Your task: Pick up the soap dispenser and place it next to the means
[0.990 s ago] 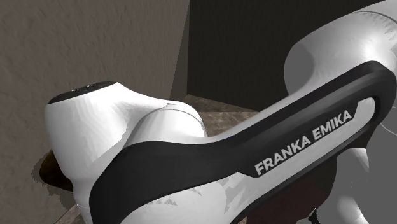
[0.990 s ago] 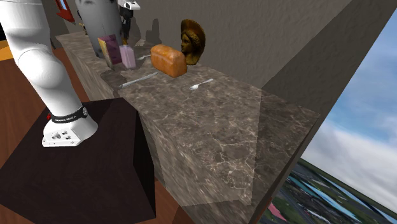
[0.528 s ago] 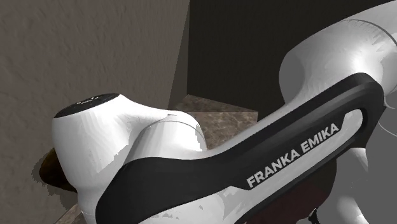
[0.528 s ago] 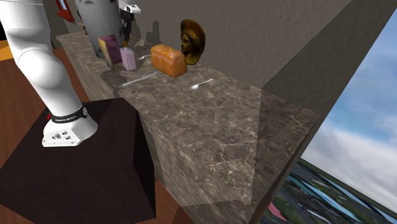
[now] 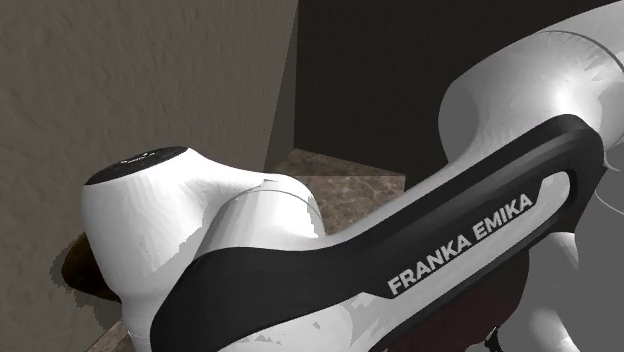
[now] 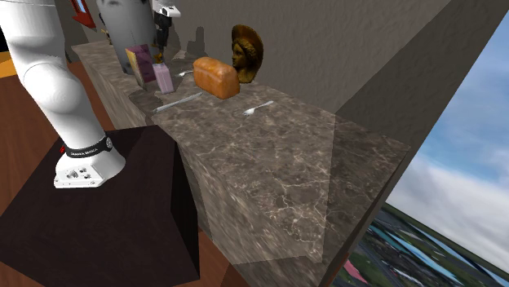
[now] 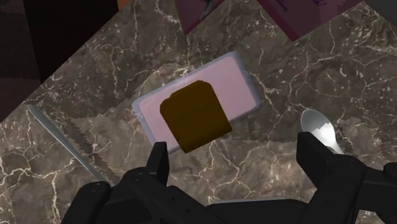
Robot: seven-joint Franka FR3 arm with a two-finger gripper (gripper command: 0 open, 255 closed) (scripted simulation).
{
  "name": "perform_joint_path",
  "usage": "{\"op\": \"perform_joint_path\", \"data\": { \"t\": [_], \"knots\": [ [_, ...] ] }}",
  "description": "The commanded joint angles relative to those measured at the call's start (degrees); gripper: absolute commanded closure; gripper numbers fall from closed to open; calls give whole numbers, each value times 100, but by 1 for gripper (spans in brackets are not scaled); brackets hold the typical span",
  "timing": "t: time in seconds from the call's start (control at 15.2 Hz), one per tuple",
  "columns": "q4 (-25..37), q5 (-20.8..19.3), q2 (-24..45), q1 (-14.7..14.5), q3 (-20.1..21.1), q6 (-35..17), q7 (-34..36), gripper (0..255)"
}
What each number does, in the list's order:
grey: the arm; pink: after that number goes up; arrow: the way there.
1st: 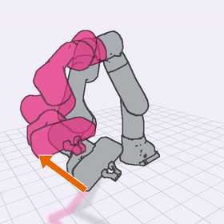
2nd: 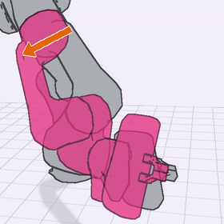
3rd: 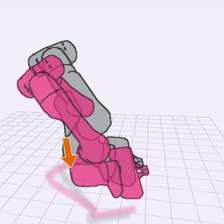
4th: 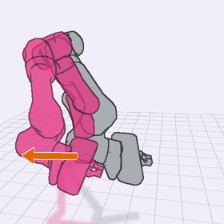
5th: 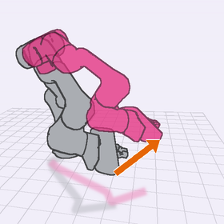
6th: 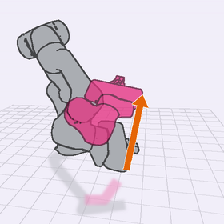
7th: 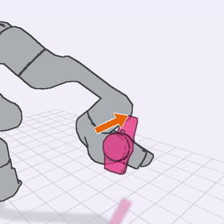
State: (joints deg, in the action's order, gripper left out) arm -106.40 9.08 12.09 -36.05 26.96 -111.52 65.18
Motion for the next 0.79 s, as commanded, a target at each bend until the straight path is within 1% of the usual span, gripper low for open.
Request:
{"op": "perform_joint_path", "data": {
  "t": [0.0, 0.2, 0.73],
  "knots": [
    [148, 5, -37, 23, -8, 186, -4, 0],
    [606, 4, -97, 77, -34, 709, -2, 0],
    [606, 4, -97, 77, -34, 709, -2, 0]
  ]
}}
